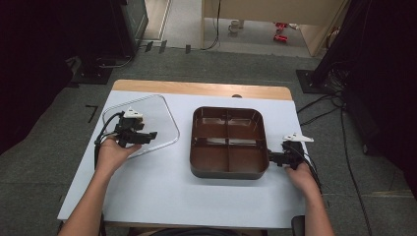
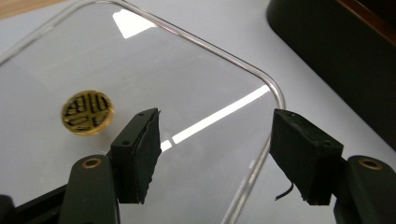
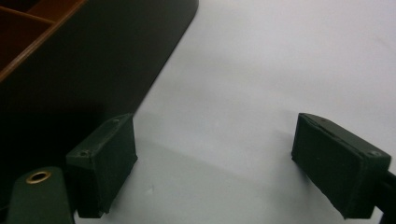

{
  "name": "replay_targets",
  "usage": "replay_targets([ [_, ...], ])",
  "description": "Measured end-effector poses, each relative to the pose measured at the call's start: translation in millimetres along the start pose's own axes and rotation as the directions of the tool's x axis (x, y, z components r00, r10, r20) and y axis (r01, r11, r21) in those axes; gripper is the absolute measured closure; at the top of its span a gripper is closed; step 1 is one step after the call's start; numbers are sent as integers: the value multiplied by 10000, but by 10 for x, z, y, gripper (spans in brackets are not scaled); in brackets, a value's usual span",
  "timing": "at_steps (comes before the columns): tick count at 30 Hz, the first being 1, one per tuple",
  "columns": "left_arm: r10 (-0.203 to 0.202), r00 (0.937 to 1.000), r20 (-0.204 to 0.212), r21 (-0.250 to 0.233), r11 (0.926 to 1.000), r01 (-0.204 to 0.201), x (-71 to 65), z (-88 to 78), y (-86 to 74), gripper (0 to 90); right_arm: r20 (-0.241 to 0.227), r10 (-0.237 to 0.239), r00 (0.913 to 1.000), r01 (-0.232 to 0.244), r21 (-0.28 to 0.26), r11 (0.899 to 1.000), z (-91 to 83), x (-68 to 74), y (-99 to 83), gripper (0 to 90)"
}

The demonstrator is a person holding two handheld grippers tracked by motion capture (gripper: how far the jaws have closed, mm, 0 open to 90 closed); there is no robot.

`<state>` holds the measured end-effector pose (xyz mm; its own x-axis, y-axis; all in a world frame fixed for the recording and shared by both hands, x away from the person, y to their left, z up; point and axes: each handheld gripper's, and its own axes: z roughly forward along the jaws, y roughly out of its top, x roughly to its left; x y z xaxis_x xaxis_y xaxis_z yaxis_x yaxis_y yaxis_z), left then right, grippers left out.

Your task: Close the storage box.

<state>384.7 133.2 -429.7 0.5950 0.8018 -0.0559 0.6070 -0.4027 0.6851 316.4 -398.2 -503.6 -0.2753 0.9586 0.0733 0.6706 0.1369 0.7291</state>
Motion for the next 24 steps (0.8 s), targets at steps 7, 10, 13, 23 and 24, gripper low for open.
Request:
replay_targets([
  [7,-225,9996,-159,-251,9994,221,178,0,71,332,-6,6,10000,-6,1,10000,0,0,0,135],
  [10,-389,9987,-319,-298,9988,380,289,32,79,331,-6,2,10000,-2,1,10000,0,0,0,135],
  [13,-543,9979,-345,-319,9981,532,347,45,75,330,-6,2,10000,-2,-1,10000,0,0,0,135],
  [23,-836,9928,-854,-253,9963,817,537,185,19,339,-5,3,10000,-3,1,10000,0,0,0,135],
  [24,-825,9919,-967,-172,9965,812,546,207,12,339,-9,-5,10000,5,-2,10000,0,-1,0,135],
])
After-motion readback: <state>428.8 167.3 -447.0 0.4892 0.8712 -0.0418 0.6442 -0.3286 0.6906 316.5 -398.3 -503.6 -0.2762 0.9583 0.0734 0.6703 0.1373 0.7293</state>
